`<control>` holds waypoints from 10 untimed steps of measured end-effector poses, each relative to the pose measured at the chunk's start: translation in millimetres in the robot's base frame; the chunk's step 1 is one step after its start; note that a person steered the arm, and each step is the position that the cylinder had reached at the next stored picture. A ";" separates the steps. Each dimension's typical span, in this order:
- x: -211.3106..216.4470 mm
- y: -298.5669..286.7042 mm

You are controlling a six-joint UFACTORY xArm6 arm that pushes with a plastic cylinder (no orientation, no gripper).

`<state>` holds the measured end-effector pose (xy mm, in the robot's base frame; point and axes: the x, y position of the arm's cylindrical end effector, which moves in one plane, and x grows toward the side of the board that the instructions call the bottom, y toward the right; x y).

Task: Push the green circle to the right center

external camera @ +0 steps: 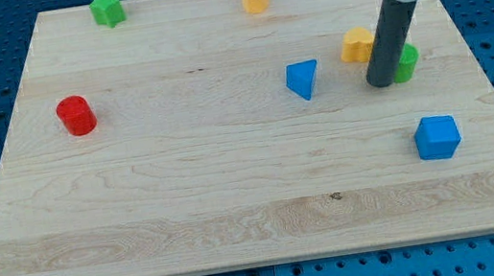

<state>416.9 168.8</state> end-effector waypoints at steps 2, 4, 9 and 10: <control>-2.6 0.0; -4.4 0.0; -16.5 24.7; -16.5 27.1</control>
